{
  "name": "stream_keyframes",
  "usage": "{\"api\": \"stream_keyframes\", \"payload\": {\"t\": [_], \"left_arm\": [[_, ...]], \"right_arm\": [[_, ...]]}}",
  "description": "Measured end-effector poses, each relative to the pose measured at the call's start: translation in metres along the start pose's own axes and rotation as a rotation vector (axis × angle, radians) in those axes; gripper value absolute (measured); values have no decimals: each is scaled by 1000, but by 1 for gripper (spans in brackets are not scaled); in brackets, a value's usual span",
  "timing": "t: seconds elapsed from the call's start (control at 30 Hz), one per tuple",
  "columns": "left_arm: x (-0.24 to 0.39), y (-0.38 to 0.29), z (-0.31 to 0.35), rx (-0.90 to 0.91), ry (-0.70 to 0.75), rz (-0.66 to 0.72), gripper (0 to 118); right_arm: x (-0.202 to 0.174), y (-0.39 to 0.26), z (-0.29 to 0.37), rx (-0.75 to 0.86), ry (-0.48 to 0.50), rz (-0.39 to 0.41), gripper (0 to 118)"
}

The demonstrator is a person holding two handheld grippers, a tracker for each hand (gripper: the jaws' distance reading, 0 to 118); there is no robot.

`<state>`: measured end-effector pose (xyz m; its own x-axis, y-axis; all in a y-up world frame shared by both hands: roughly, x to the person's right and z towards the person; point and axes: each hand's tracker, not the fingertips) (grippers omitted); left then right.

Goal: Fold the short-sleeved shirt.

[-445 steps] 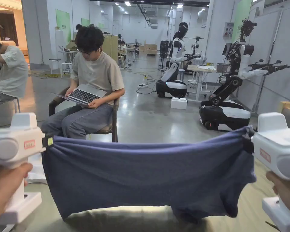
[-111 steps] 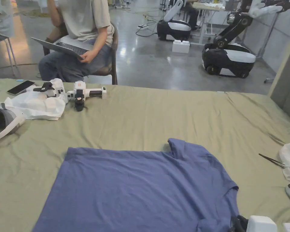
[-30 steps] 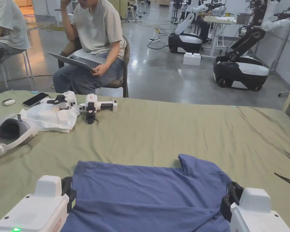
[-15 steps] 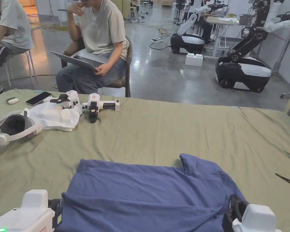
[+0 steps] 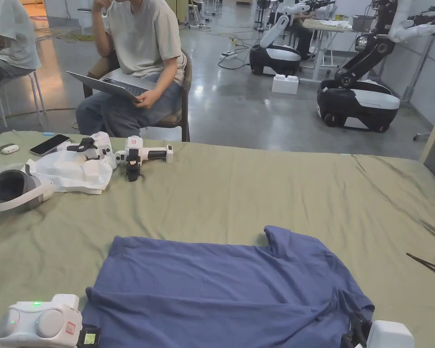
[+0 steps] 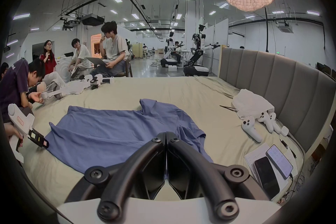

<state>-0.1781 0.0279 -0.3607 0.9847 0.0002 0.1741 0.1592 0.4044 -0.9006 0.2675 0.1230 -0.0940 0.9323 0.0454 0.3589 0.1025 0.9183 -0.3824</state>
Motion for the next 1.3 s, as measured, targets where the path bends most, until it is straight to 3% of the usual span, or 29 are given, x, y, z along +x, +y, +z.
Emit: {"api": "stream_keyframes", "payload": {"t": [0.1,0.23,0.33,0.4,0.43,0.57,0.63,0.8,0.83,0.9,0.93,1.13,1.3], "left_arm": [[9,-2,3,17,36,-12,59],[23,-8,7,53,-16,-71,4],[24,-15,11,63,-30,-72,1],[18,-19,17,94,-29,-64,1],[16,-21,19,104,-32,-53,1],[4,-31,32,152,-49,-34,1],[1,-36,36,167,-58,-25,1],[2,-42,45,185,-72,-6,1],[4,-43,47,189,-69,-12,1],[5,-44,47,190,-71,-13,1],[2,-42,45,187,-71,-10,1],[0,-41,47,199,-75,-5,1],[-4,-38,66,242,-89,-6,1]], "right_arm": [[7,-5,-1,-22,-11,-10,0],[23,-7,-6,-47,-22,-27,0],[42,-7,-18,-98,-30,-35,3],[57,-6,-32,-179,-34,-26,27],[63,-7,-38,-212,-21,-26,51],[83,-15,-71,-361,29,-42,67],[84,-22,-87,-412,59,-26,69],[79,-44,-130,-548,86,-8,66],[77,-47,-134,-559,89,0,54],[72,-54,-139,-558,109,20,15],[70,-56,-139,-557,115,20,9],[71,-52,-126,-535,96,7,5],[73,-23,-96,-490,79,40,4]]}}
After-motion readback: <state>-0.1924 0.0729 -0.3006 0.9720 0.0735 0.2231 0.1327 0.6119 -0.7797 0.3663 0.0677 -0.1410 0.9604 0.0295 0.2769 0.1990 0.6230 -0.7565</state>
